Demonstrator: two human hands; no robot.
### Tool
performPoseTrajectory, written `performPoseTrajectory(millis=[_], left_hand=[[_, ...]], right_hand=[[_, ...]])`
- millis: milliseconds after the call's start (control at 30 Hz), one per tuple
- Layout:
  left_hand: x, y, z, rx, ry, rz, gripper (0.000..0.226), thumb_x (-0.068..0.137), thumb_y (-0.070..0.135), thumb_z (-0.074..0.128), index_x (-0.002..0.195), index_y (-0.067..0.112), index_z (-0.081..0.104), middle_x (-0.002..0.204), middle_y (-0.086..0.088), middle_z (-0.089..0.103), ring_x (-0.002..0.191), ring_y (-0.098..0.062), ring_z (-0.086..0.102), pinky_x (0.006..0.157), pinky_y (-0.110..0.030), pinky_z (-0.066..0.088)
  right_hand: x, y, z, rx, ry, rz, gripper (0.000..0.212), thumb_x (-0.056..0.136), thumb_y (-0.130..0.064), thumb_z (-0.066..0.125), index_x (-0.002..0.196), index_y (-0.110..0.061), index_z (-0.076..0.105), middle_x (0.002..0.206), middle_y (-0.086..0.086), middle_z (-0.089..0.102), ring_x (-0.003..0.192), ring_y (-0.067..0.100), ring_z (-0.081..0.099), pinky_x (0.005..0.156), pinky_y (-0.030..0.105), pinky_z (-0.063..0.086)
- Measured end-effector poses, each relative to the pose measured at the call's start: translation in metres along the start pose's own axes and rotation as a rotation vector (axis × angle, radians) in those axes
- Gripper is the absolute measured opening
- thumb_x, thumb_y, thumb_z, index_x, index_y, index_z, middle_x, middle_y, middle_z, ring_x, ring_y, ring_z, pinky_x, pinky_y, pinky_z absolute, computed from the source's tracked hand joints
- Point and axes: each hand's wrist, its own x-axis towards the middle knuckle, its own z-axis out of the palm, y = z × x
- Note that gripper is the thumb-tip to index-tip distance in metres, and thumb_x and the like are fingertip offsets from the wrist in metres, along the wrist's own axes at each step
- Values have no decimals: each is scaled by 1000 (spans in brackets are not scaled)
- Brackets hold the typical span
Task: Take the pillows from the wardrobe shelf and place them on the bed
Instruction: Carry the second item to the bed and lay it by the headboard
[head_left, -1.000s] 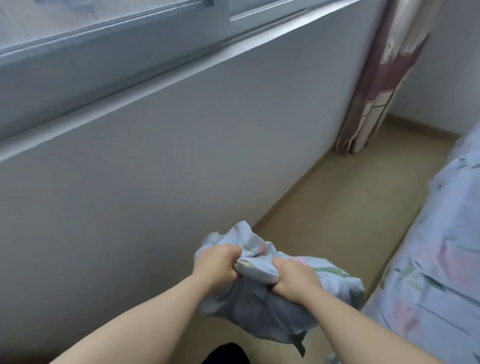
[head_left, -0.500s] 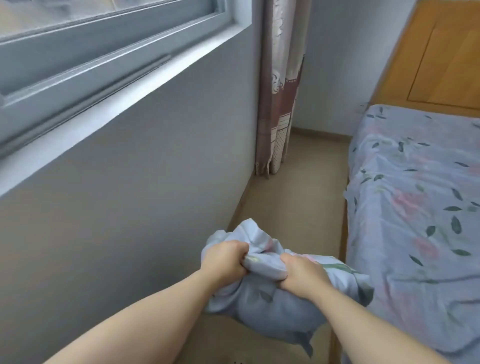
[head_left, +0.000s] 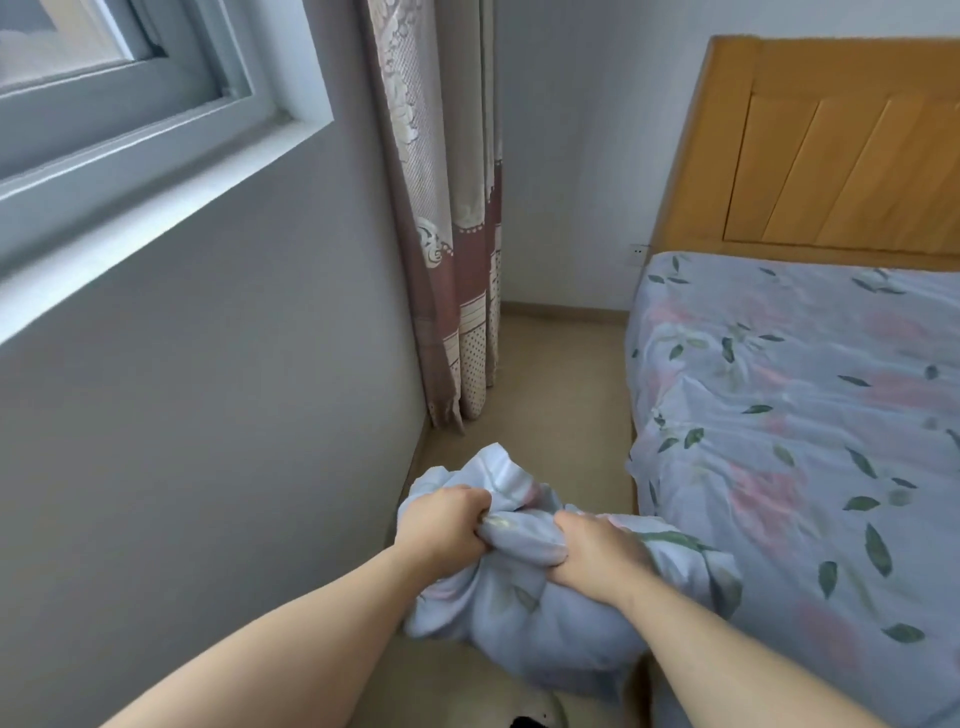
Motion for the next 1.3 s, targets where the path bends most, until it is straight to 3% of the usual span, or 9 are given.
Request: performPoseTrajectory(millis=[200,400,567,700,867,967,1067,1167,1300], left_hand=[[107,15,-24,-2,-45,-7,10,77,18,51,73,21,42,76,3,50,79,-23,52,61,-27,35],[222,19,-31,18,-53,61,11,77,25,53,83,16,56,88,-4,63,84,-23,52,62,-27,34],[322,10,-48,0,-109,97,16,79,25,55,91,15,58,90,-3,64,93,-23,59,64,-28,37],[392,4,-68,-18,-132,121,15,78,21,52,90,14,58,83,-3,61,91,-25,61,71,-32,46],[468,12,-89,-9,-132,176,16,79,19,50,91,15,59,95,-4,69,92,-24,62,77,-30,47],[523,23,-98,13,-130,182,11,78,16,50,87,15,57,92,-5,68,90,-25,62,72,-30,45],[579,40,-103,16,-130,178,5,77,16,51,77,21,49,80,-4,61,88,-26,62,66,-28,41],[629,65,-110,20,-161,181,4,77,18,52,81,19,54,82,-5,65,87,-25,62,68,-29,43],[691,92,-117,6,-159,195,9,77,20,52,74,21,44,64,5,49,81,-24,59,64,-27,39]], right_hand=[[83,42,-50,17,-33,0,22,77,-37,53,82,-26,35,111,4,59,108,32,52,82,35,37],[168,80,-88,103,-93,118,36,74,-38,59,63,-26,27,81,-2,49,100,32,56,69,31,34],[250,97,-126,94,-73,154,28,71,-39,62,79,-23,41,96,1,65,100,30,60,67,30,35],[309,109,-154,95,-56,185,36,72,-39,63,64,-26,31,91,0,59,98,27,60,66,29,35],[368,134,-182,167,-38,224,38,72,-37,63,61,-28,28,84,-3,54,86,24,57,63,32,37],[411,159,-204,195,-43,235,37,71,-37,64,62,-28,29,90,-1,59,91,25,60,66,33,41],[454,193,-225,213,-41,225,39,71,-37,64,62,-28,27,87,-1,54,93,28,60,63,31,36],[486,232,-248,226,-48,233,38,72,-36,63,63,-27,27,86,-1,51,89,27,58,63,30,33],[529,273,-282,232,-43,257,31,72,-38,65,77,-24,38,102,4,61,97,29,59,66,30,34]])
